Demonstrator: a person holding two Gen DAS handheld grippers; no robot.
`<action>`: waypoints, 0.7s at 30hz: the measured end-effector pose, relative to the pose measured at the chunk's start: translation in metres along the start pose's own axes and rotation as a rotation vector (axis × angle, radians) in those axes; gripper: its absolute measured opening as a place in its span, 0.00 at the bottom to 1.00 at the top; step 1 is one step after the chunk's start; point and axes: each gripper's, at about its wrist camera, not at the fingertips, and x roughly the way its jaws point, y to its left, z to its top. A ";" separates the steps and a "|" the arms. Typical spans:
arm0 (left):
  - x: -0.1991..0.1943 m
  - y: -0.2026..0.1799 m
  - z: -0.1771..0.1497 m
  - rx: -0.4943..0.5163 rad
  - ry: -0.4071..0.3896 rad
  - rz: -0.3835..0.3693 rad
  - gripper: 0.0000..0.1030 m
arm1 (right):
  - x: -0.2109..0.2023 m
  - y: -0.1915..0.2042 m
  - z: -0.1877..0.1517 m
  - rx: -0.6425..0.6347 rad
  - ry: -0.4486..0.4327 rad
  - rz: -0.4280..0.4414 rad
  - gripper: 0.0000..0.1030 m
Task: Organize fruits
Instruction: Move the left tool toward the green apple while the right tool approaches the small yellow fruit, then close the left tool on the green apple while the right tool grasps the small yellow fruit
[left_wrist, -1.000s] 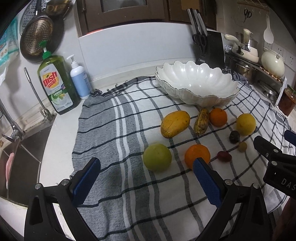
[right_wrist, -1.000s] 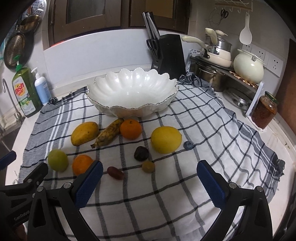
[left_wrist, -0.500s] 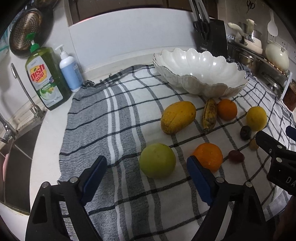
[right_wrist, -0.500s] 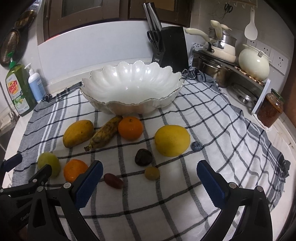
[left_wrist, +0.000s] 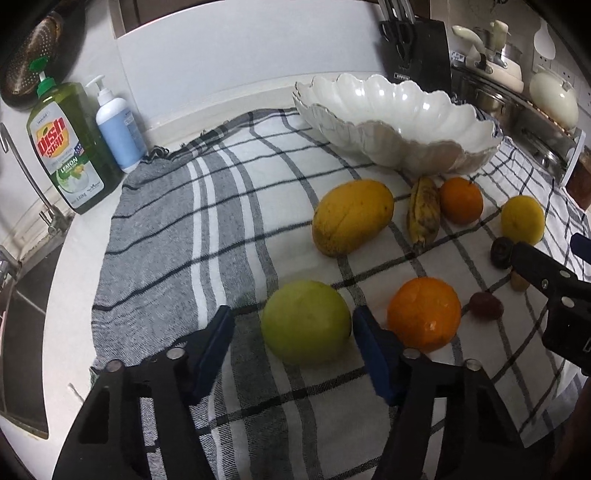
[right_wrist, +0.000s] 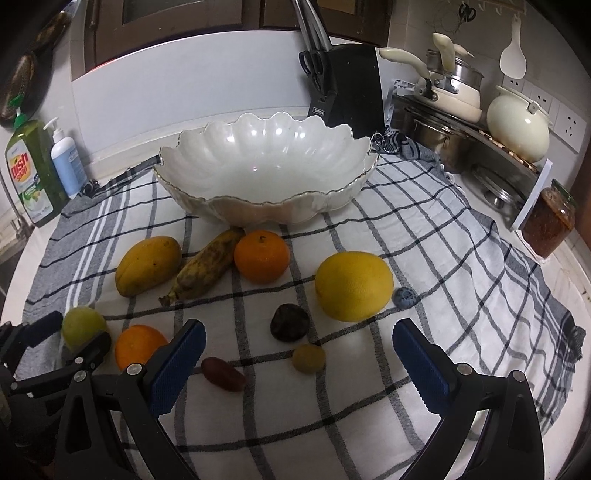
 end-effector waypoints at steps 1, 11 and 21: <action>0.001 0.000 -0.002 -0.002 0.002 -0.004 0.60 | 0.000 0.000 -0.001 -0.002 0.002 0.001 1.00; 0.007 -0.003 -0.001 -0.020 -0.006 -0.022 0.47 | 0.005 -0.001 -0.004 -0.012 0.013 0.005 0.99; 0.006 -0.006 -0.003 -0.012 -0.014 -0.015 0.47 | 0.021 -0.008 -0.011 -0.002 0.044 0.023 0.80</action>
